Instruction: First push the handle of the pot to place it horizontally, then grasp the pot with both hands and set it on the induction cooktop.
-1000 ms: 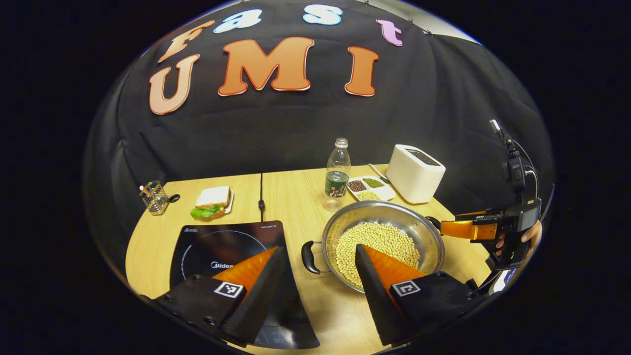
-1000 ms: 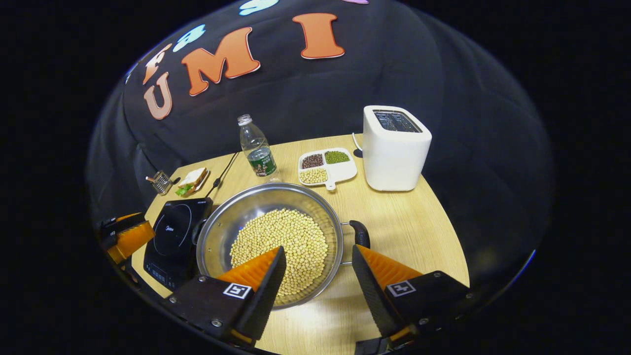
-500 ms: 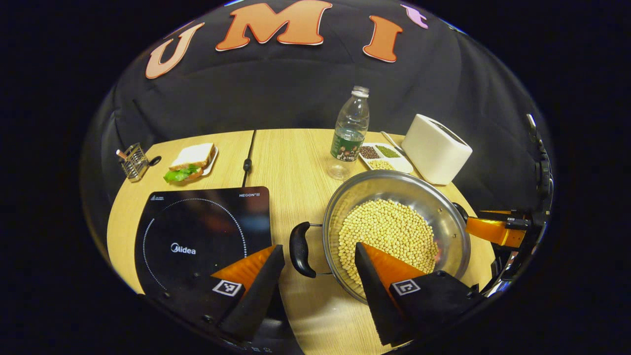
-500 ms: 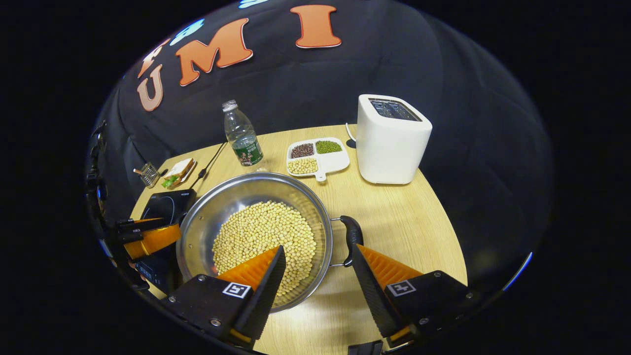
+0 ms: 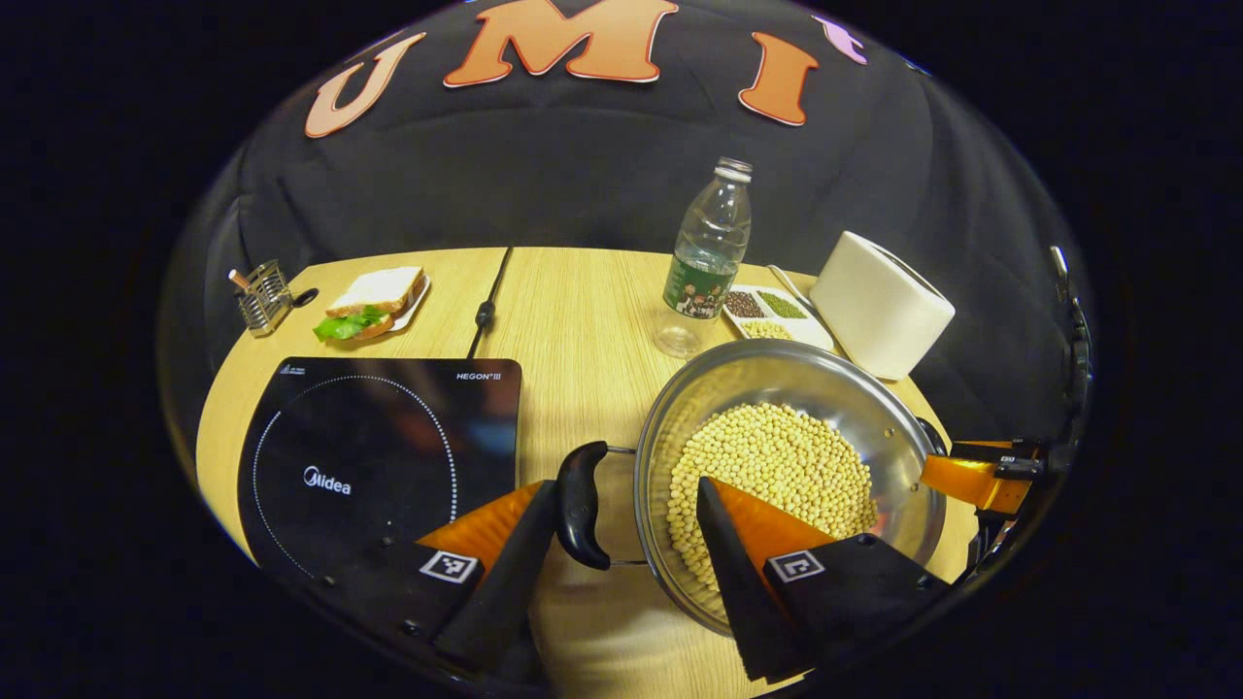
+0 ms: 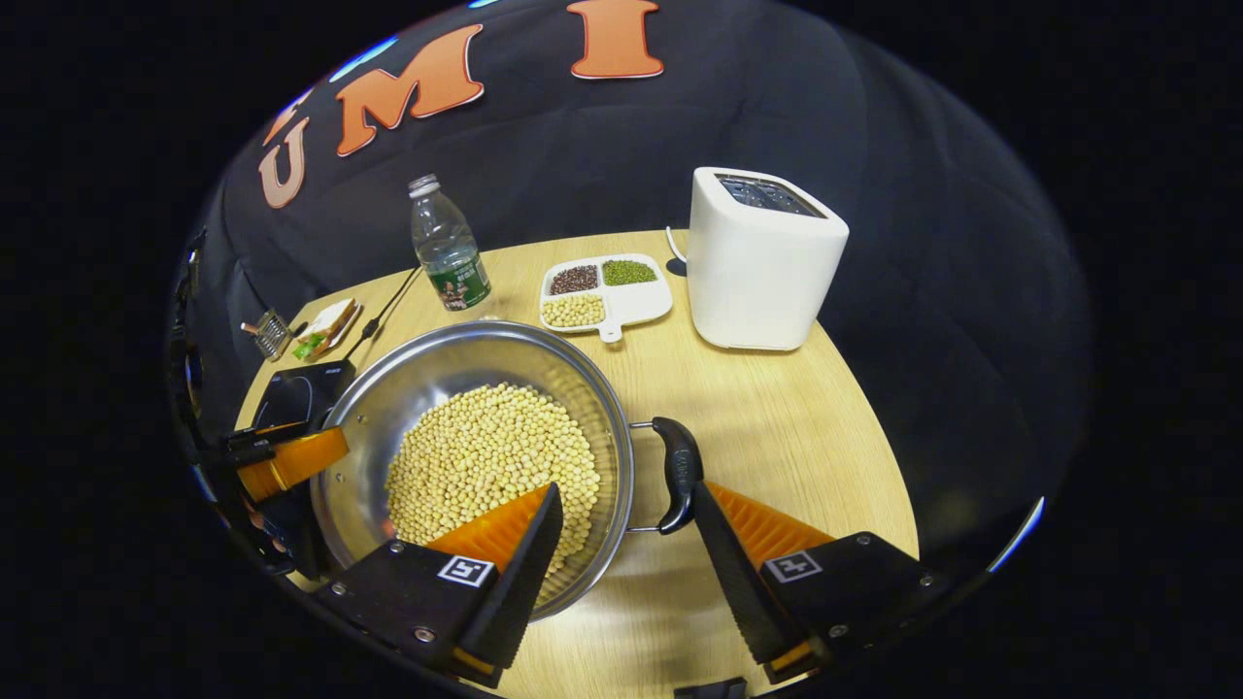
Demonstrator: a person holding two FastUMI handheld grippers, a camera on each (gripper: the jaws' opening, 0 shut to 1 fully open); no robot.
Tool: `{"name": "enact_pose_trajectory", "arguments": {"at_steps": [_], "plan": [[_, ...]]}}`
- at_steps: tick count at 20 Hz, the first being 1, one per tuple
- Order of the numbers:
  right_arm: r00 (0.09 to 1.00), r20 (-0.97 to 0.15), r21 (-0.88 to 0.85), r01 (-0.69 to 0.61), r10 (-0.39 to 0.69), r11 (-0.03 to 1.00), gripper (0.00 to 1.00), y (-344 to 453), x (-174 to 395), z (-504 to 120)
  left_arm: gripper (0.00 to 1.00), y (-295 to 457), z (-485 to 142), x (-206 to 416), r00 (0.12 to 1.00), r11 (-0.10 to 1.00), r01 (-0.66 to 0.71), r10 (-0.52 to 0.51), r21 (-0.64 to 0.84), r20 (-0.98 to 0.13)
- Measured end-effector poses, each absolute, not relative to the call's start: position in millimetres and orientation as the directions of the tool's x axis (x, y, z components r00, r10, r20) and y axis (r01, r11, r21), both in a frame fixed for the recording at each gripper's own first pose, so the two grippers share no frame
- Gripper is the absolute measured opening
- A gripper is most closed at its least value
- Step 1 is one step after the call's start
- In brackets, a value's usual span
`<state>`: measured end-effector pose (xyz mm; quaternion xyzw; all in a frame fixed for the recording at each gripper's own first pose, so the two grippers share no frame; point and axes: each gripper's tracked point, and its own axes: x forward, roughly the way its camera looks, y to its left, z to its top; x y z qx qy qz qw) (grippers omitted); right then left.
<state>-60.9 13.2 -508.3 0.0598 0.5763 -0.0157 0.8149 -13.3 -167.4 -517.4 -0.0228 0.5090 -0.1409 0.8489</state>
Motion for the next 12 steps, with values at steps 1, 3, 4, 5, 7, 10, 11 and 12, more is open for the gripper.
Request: {"name": "enact_pose_trajectory", "arguments": {"at_steps": [1,3,4,5,7,10,11,12], "plan": [[0.332,-0.942,0.077,0.096,0.041,0.992,0.87,12.2,-61.0,-508.5,0.93,-167.5,-519.9,-12.7,0.446,0.959,0.225,-0.257,-0.170,-0.857],[0.331,-0.943,0.077,0.100,0.040,0.992,0.88,11.9,-60.4,-509.1,0.93,-169.1,-528.5,-12.7,0.449,0.962,0.231,-0.238,-0.146,-0.861],[0.330,-0.943,0.073,0.102,0.035,0.992,0.88,11.4,-60.6,-510.2,0.93,-169.5,-530.3,-12.6,0.456,0.966,0.220,-0.223,-0.134,-0.861],[0.325,-0.945,0.063,0.108,0.025,0.992,0.88,9.0,-61.5,-512.8,0.92,-171.0,-530.0,-10.5,0.470,0.967,0.225,-0.213,-0.117,-0.856],[0.316,-0.949,0.035,0.112,-0.002,0.993,0.88,5.1,-62.7,-518.9,0.93,-170.8,-536.0,-7.6,0.486,0.966,0.240,-0.204,-0.094,-0.850],[0.311,-0.950,0.006,0.115,-0.031,0.993,0.88,-0.2,-61.5,-526.7,0.92,-170.3,-545.7,-2.7,0.485,0.966,0.245,-0.194,-0.081,-0.853],[0.311,-0.950,0.000,0.116,-0.036,0.993,0.88,-0.6,-60.7,-529.8,0.91,-169.7,-551.1,-1.1,0.486,0.966,0.244,-0.194,-0.081,-0.852],[0.306,-0.951,-0.007,0.118,-0.043,0.993,0.88,-1.1,-60.6,-533.0,0.84,-170.6,-554.9,1.7,0.485,0.965,0.247,-0.202,-0.088,-0.851]]}}
